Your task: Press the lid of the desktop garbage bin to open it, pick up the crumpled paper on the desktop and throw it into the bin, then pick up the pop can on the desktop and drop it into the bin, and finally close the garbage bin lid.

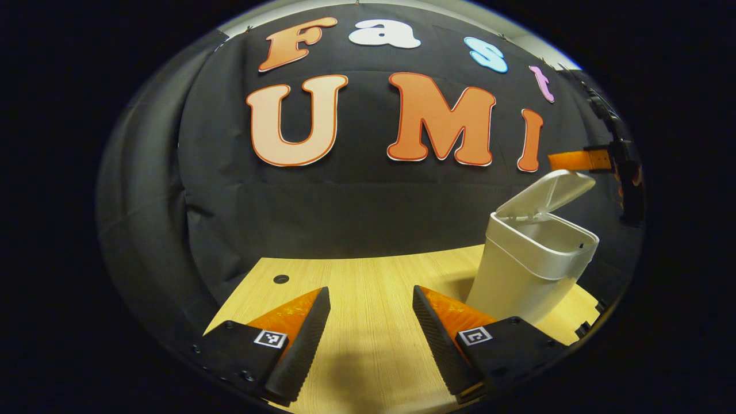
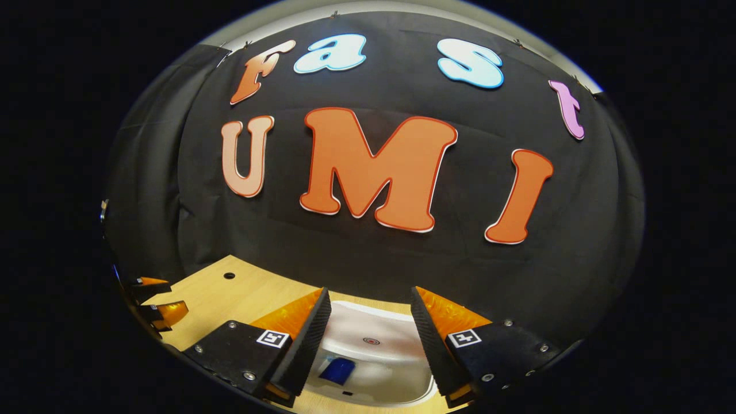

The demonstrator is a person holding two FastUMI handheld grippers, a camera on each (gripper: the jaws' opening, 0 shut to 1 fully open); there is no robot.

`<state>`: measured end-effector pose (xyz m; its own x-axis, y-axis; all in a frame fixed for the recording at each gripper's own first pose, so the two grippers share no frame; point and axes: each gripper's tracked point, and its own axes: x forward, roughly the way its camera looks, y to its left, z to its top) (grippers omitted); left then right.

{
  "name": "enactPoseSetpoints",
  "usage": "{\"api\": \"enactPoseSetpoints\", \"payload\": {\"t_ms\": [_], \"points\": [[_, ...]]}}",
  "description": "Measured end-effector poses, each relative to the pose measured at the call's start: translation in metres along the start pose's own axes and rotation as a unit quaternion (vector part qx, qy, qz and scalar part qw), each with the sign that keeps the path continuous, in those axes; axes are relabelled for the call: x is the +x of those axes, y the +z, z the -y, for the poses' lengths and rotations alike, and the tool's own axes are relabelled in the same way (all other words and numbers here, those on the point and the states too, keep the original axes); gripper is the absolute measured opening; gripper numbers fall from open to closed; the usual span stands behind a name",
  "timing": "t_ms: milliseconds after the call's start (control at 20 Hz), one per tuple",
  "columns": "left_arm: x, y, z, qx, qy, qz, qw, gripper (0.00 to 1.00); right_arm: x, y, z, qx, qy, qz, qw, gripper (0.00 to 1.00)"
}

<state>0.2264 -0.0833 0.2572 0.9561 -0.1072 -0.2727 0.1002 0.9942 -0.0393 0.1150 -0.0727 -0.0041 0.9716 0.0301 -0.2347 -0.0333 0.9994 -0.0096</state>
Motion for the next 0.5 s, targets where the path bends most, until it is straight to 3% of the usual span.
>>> {"api": "enactPoseSetpoints", "payload": {"t_ms": [500], "points": [[-0.004, -0.002, 0.011, -0.002, -0.006, -0.01, 1.0, 0.93, -0.01, -0.069, -0.011, 0.002, 0.004, -0.057, 0.998, 0.85]]}}
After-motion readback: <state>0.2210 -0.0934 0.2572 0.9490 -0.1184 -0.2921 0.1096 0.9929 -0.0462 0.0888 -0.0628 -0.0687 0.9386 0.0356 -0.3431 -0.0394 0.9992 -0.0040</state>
